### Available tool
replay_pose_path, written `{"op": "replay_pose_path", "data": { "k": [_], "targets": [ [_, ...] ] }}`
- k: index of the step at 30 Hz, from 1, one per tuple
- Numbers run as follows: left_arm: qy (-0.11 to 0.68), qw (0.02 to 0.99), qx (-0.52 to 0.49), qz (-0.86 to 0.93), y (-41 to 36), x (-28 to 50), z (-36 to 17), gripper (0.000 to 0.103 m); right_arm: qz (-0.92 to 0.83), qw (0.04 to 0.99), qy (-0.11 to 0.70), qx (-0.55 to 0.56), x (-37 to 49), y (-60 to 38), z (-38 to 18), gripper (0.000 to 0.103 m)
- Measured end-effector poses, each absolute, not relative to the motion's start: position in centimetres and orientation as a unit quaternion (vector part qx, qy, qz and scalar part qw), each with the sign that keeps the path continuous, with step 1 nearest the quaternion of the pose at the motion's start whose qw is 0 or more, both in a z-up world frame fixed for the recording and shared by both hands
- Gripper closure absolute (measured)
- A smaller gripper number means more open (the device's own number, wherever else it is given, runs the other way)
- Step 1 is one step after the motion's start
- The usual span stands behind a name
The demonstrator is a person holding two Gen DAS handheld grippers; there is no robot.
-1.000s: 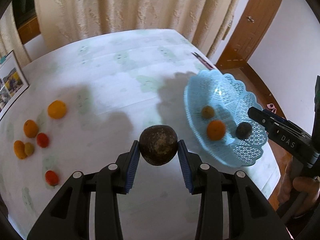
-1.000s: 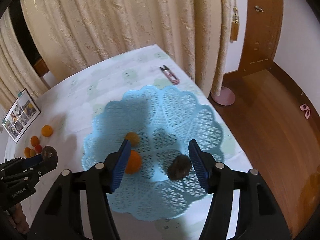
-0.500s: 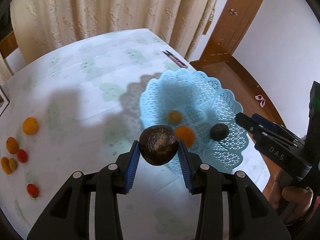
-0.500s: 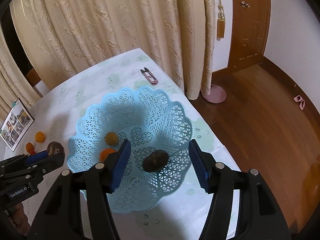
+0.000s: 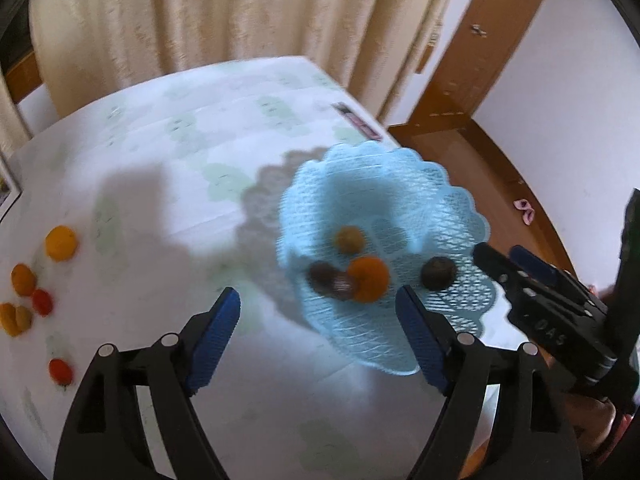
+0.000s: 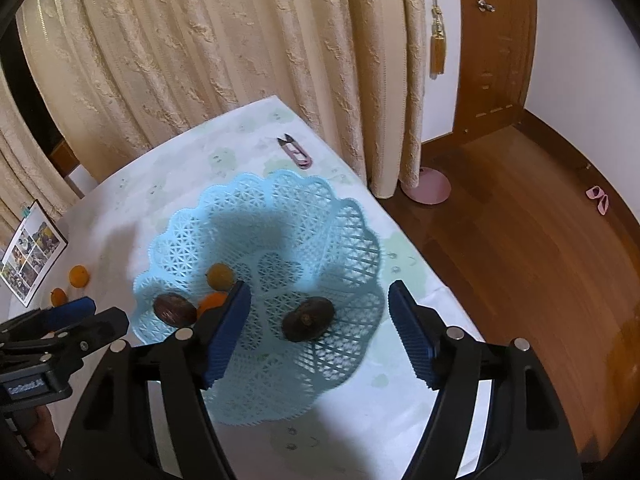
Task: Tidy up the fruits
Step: 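Lower the dark brown fruit into the basket and open the left tool, then return the left tool to the table and grasp an orange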
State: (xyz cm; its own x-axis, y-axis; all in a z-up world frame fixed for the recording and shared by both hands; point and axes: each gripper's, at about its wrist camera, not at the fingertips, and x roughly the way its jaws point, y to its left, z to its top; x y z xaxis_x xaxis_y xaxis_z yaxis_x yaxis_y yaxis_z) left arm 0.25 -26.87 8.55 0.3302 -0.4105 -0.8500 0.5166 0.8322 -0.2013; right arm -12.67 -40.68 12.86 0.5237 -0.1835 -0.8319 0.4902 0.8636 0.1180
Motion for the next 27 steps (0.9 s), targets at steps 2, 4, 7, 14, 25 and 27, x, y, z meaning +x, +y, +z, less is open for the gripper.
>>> {"op": "replay_pose_path", "data": {
  "k": [2,4,7,14,25,27],
  "targets": [
    [0.507,0.817,0.047,-0.272,-25.7,0.5,8.4,0.023,-0.187,0.858,0.447,0.169,-12.1,-40.0,12.9,0.03],
    [0.508,0.821,0.044,-0.258,-24.5,0.7,8.2,0.023,-0.175,0.861,0.447,0.164,-11.4,-39.0,12.9,0.03],
    [0.509,0.828,0.039,-0.233,-22.6,1.0,8.1,0.017,-0.153,0.865,0.451,0.157,-10.2,-37.5,12.8,0.03],
    [0.519,0.841,0.021,-0.155,-16.7,2.1,7.4,0.011,-0.103,0.874,0.456,0.134,-7.5,-33.0,12.8,0.014],
    [0.531,0.847,-0.005,-0.018,-4.2,5.2,5.7,0.01,-0.034,0.872,0.476,0.109,-4.1,-25.5,11.9,0.01],
    [0.53,0.848,-0.01,0.001,-2.1,5.7,5.6,0.01,-0.023,0.871,0.48,0.102,-3.7,-24.2,11.7,0.01]
  ]
}}
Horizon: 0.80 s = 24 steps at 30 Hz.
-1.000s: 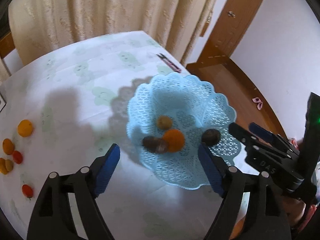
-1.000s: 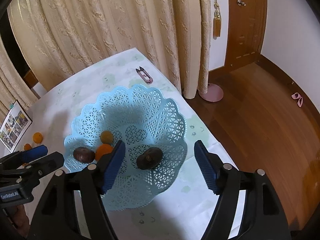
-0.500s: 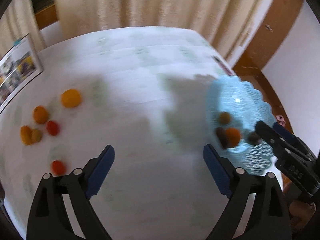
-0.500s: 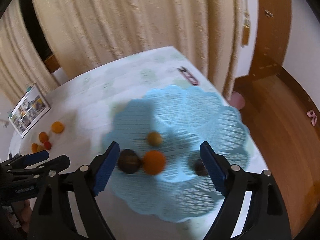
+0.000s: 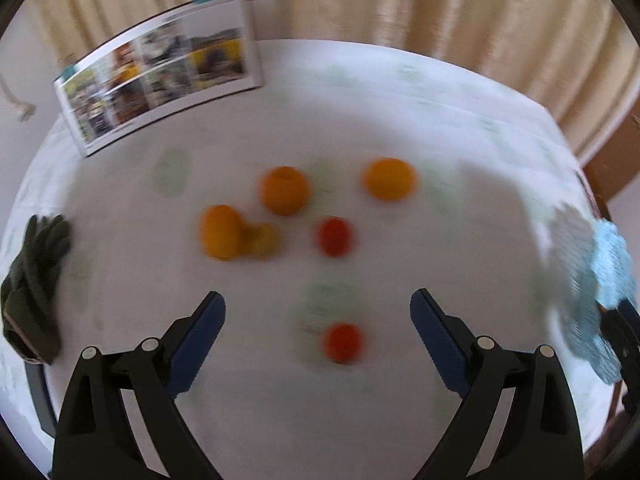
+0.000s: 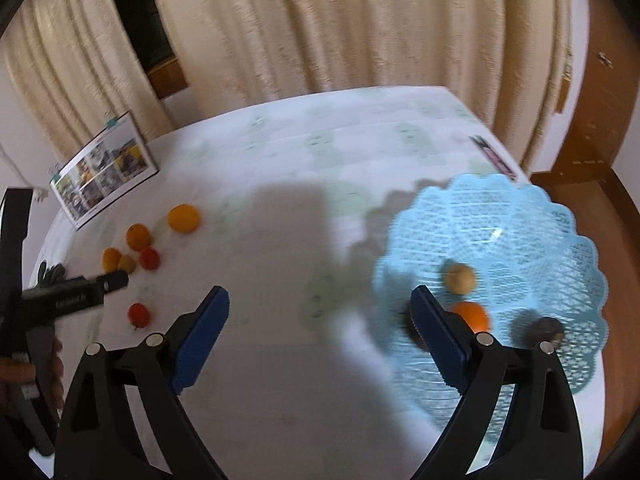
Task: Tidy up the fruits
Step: 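Return the left tool to the table and grasp an orange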
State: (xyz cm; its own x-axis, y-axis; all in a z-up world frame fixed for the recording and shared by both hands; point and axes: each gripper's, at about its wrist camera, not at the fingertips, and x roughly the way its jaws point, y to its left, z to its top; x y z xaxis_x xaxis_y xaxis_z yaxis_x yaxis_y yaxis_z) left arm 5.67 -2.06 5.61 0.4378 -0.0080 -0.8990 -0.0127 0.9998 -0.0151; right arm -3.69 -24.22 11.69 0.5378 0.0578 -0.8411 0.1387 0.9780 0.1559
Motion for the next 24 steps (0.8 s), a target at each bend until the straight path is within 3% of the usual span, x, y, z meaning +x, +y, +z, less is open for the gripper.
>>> {"op": "replay_pose_path", "data": {
  "k": [17,24],
  "targets": [
    [0.53,0.843,-0.092,-0.007,6.0,10.6,4.4,0.01,0.015,0.853,0.516,0.073,-1.8,-16.7,9.4,0.01],
    [0.55,0.827,-0.114,-0.011,6.7,12.0,2.4,0.031,0.015,0.848,0.525,0.07,-1.4,-15.6,8.7,0.01]
  ]
}}
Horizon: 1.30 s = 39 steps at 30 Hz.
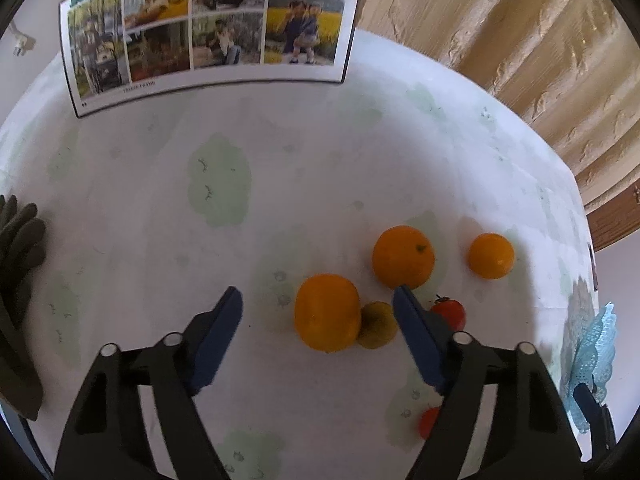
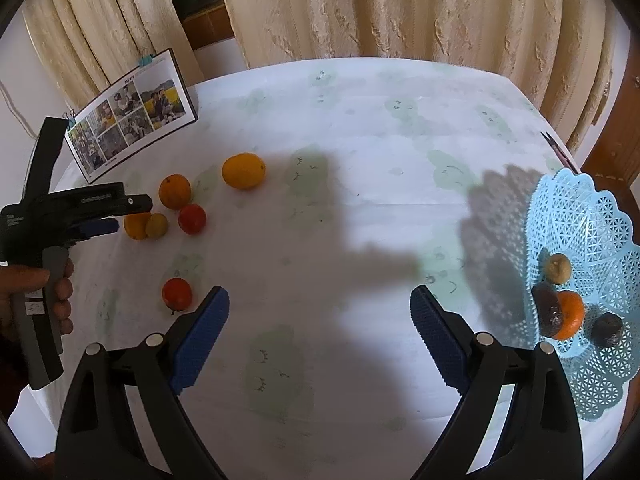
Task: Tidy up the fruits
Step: 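Return the left tool to the table and grasp an orange, then grasp the red tomato with the right tool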
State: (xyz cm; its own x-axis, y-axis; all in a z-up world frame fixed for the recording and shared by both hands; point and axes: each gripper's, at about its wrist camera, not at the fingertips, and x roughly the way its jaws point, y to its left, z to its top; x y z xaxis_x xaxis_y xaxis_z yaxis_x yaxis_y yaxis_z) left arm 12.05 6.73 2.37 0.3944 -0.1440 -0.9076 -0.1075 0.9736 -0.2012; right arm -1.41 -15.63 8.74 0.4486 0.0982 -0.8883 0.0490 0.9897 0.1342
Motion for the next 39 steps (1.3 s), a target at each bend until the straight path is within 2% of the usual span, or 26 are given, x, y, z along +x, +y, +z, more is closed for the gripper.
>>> {"op": "replay_pose_path", "data": {
  "k": [4,6,8,27,37,39],
  "targets": [
    [0.545,0.829,-0.12,-0.024,6.7,12.4,1.9,0.039,0.016,0.846,0.529,0.068,-1.1,-15.0,8.4,0.01],
    [0.543,0.829,-0.127,-0.032,7.0,12.5,2.0,0.056,0.017,0.844,0.531,0.069,-0.9,-14.7,8.2,0.01],
    [0.552,0.823,-0.13,-0.04,7.2,12.6,1.9,0.069,0.019,0.844,0.532,0.069,-0.7,-14.4,8.0,0.01],
    [0.557,0.825,-0.084,-0.056,7.9,11.0,1.9,0.069,0.06,0.846,0.527,0.054,2.6,-10.1,7.7,0.01],
    [0.543,0.833,-0.088,-0.054,9.8,9.4,3.7,0.069,0.091,0.846,0.524,0.047,6.3,-6.5,6.4,0.01],
    [0.542,0.834,-0.089,-0.052,10.2,9.2,3.9,0.069,0.097,0.844,0.525,0.042,6.9,-5.7,6.0,0.014]
  ]
}}
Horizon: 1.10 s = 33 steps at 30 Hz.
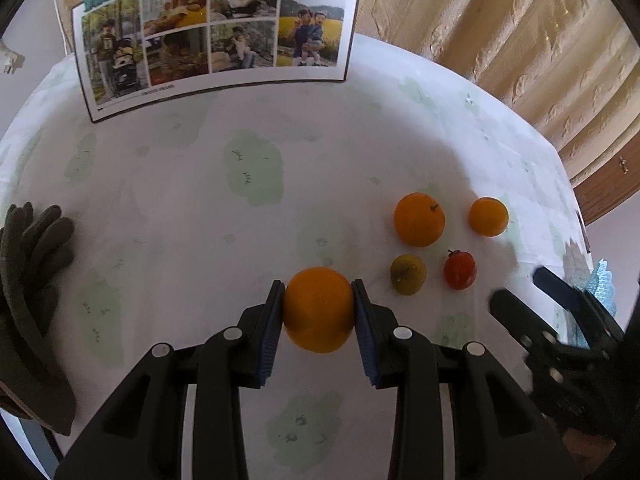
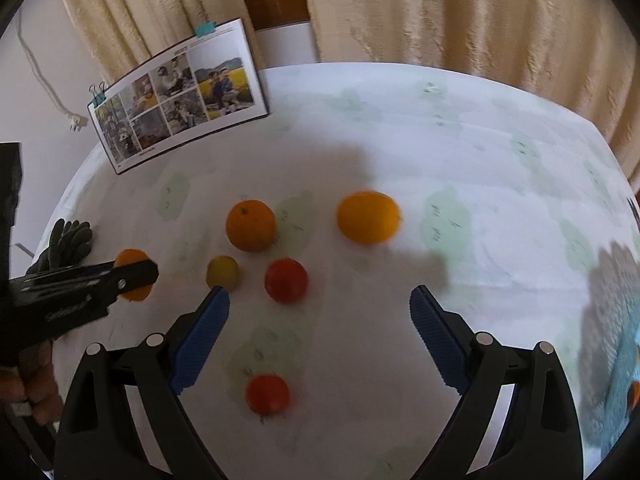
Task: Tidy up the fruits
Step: 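Grasp the red tomato with the right tool, then carry the tomato into the basket and open the right tool while the left tool carries the orange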
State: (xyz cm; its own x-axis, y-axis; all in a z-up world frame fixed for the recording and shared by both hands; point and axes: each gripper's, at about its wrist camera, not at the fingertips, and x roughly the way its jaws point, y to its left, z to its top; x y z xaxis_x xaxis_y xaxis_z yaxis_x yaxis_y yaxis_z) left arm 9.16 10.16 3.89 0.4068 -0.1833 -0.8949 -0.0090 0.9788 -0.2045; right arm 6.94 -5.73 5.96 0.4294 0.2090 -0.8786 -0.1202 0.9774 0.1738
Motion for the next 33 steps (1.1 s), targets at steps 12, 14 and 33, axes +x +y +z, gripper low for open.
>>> {"op": "replay_pose_path", "data": {
  "k": [12,14,33],
  "targets": [
    [0.543,0.834,-0.091,-0.041,11.3,7.9,4.3,0.069,0.115,0.819,0.561,0.036,9.1,-4.1,3.0,0.075],
    [0.543,0.834,-0.091,-0.042,11.3,7.9,4.3,0.069,0.116,0.823,0.555,0.045,8.6,-4.6,3.7,0.075],
    [0.531,0.84,-0.054,-0.096,3.4,7.2,6.5,0.069,0.044,0.85,0.513,0.11,2.2,-15.2,9.0,0.075]
  ]
}}
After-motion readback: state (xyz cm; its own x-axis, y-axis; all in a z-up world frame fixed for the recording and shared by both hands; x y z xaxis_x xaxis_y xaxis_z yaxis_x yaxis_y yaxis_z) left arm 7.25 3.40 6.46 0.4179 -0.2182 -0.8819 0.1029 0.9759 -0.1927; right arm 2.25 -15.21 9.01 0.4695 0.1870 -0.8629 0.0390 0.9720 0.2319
